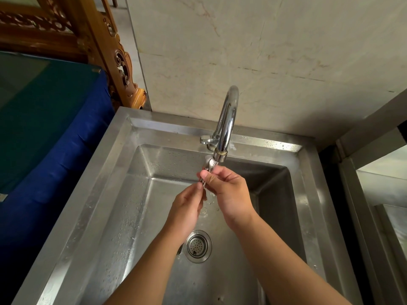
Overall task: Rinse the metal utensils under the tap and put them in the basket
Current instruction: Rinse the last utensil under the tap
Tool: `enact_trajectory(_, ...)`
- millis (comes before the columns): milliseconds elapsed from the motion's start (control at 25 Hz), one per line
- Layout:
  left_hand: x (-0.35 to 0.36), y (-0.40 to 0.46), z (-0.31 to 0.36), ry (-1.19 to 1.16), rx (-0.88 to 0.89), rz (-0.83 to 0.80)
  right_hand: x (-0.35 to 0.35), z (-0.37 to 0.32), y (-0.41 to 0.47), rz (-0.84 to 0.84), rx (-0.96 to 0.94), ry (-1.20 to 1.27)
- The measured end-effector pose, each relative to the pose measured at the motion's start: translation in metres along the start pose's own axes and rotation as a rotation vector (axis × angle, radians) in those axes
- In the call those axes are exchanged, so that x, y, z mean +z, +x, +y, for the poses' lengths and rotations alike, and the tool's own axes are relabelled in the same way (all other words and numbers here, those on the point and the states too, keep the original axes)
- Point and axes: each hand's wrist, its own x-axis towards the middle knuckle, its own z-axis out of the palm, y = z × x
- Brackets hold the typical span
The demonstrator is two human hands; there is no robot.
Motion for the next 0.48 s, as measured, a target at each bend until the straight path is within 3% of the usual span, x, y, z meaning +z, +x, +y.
enact_trajectory(80,-0.001,0.0,0.001,-0.001,-0.05,-0.054,-0.001,0.003,-0.002,-0.015,-0.015,-0.033)
enact_trajectory(320,-0.005,0.003,0.008,-0.317,-0.387,-0.344,-0.007,0.007,-0.01,-0.119,0.058,-0.007)
enact_trajectory(480,0.0,0.006,0.011,-0.238,-0.256,-0.28,-0.007,0.004,-0.002,-0.019,0.041,0.019)
